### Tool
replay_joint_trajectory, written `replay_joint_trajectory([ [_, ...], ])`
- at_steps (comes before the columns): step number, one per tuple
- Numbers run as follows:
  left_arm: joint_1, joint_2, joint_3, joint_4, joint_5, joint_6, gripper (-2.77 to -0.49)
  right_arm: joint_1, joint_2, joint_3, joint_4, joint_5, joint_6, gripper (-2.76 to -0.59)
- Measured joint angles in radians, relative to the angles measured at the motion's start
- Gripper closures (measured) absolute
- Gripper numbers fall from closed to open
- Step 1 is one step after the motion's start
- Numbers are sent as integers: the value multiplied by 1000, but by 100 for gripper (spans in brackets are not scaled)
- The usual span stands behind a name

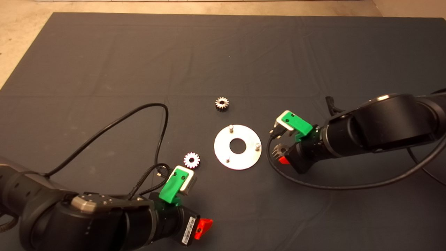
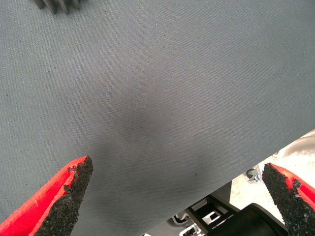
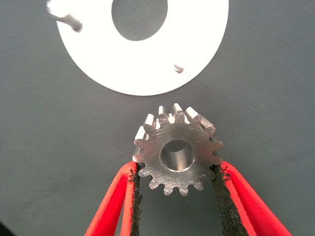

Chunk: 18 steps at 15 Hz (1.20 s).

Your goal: Install three planetary gears onto the carrier pins

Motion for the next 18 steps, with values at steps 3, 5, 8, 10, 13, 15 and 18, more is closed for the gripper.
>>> replay_joint_trajectory([
  [3, 0, 0, 0, 0, 0, 0, -248, 2, 13, 0, 0, 3, 0, -88],
  [5, 0, -1, 0, 0, 0, 0, -248, 3, 27, -1, 0, 0, 0, -88],
  [8, 0, -2, 0, 0, 0, 0, -248, 3, 44, -6, -1, 4, 0, -88],
  [10, 0, -2, 0, 0, 0, 0, -248, 3, 49, -17, -3, -2, 0, -88],
  [13, 0, -3, 0, 0, 0, 0, -248, 3, 62, -24, -3, 0, 0, -88],
  [15, 0, -2, 0, 0, 0, 0, -248, 3, 74, -53, -7, 0, -2, -88],
  [18, 0, -2, 0, 0, 0, 0, -248, 2, 115, -80, -12, -14, -8, -87],
])
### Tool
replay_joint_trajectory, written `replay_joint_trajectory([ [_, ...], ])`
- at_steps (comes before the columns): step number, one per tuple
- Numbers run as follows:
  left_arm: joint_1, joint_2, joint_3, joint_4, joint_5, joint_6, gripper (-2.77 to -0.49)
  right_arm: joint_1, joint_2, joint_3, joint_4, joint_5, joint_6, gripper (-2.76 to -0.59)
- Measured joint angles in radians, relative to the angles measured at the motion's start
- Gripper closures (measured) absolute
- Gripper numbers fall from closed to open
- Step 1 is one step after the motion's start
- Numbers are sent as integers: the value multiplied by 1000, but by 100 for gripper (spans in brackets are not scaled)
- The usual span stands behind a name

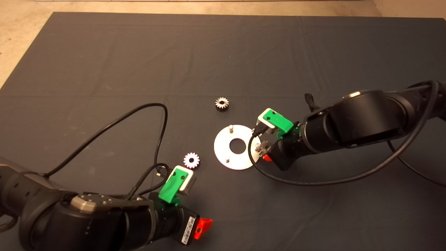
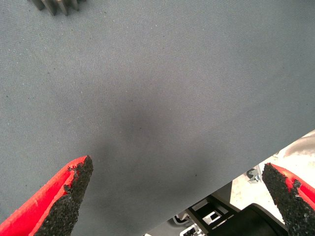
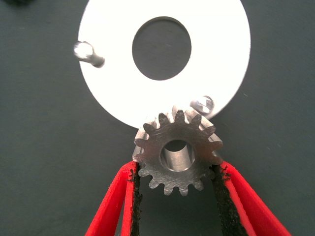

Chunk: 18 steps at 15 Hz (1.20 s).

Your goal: Install three planetary gears onto the carrier pins

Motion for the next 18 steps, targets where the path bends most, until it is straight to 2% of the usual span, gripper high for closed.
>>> replay_joint_trajectory([
  [2, 0, -1, 0, 0, 1, 0, -248, 0, 21, -18, 0, 2, -29, -87],
  [4, 0, -3, 0, 0, 0, 0, -248, 0, 26, -51, -2, -3, -60, -87],
  [5, 0, -2, 0, 0, 0, 0, -248, 0, 26, -62, -3, -11, -70, -87],
  [7, 0, -3, 0, 0, 0, 0, -248, 0, 29, -69, -4, -19, -96, -87],
  [9, 0, -3, 0, 0, 0, 0, -248, 0, 31, -69, -6, -34, -114, -87],
  [11, 0, -3, 0, 0, 0, 0, -248, 0, 30, -70, -20, -53, -114, -87],
  [14, 0, -3, 0, 0, 0, 0, -248, 0, 31, -83, -42, -52, -117, -87],
  [18, 0, -10, 0, 0, 0, 0, -248, -1, 31, -90, -44, -52, -117, -88],
])
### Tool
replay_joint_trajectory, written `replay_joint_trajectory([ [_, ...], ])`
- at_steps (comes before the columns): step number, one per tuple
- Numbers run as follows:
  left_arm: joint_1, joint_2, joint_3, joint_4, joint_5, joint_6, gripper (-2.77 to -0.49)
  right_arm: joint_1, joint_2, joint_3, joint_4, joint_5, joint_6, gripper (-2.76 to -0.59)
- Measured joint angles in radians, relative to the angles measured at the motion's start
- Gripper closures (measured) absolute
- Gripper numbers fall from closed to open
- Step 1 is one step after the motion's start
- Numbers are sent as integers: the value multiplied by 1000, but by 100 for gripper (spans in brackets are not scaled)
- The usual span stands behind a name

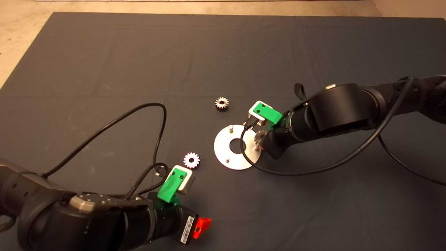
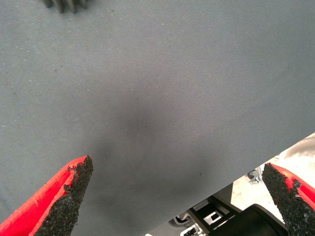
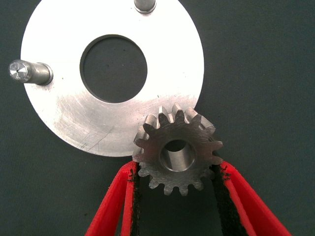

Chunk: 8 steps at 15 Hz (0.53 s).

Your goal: Install three planetary gears onto the carrier pins

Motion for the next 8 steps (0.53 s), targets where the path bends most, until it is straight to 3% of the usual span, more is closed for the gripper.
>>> replay_joint_trajectory([
  [8, 0, -5, 0, 0, 0, 0, -248, -2, 19, -21, -1, 3, 0, -87],
])
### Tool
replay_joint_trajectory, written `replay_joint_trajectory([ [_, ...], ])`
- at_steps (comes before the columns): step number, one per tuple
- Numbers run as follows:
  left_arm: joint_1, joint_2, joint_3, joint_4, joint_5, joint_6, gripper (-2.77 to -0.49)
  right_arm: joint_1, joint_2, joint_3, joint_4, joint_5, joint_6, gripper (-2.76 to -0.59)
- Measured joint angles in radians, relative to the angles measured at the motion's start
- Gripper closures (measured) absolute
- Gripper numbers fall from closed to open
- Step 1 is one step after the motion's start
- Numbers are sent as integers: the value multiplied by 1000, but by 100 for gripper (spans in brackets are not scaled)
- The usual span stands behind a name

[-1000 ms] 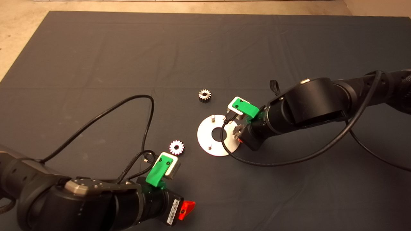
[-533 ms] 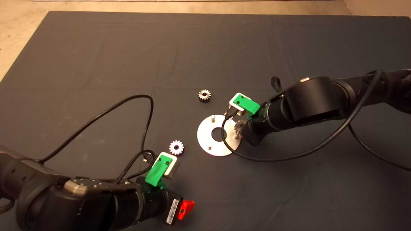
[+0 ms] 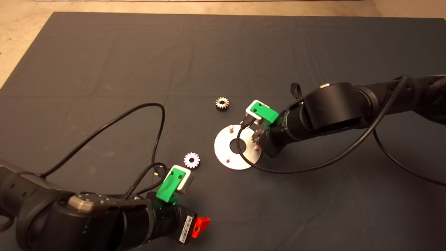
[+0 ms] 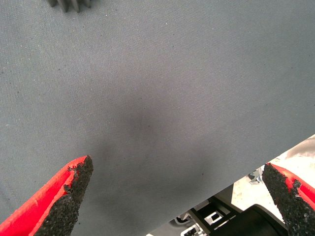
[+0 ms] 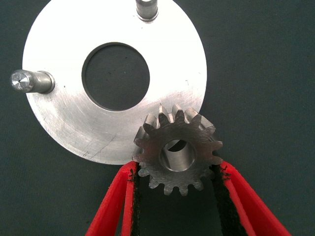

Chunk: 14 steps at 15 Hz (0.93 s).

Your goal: Install three planetary gears onto the carrier pins

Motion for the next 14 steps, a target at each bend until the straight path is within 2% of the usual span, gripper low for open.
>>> replay_joint_trajectory([
  [7, 0, -5, 0, 0, 0, 0, -248, -16, 11, -23, -1, -1, 0, -87],
  [14, 0, -5, 0, 0, 0, 0, -248, -16, 11, -23, 0, -1, 0, -86],
])
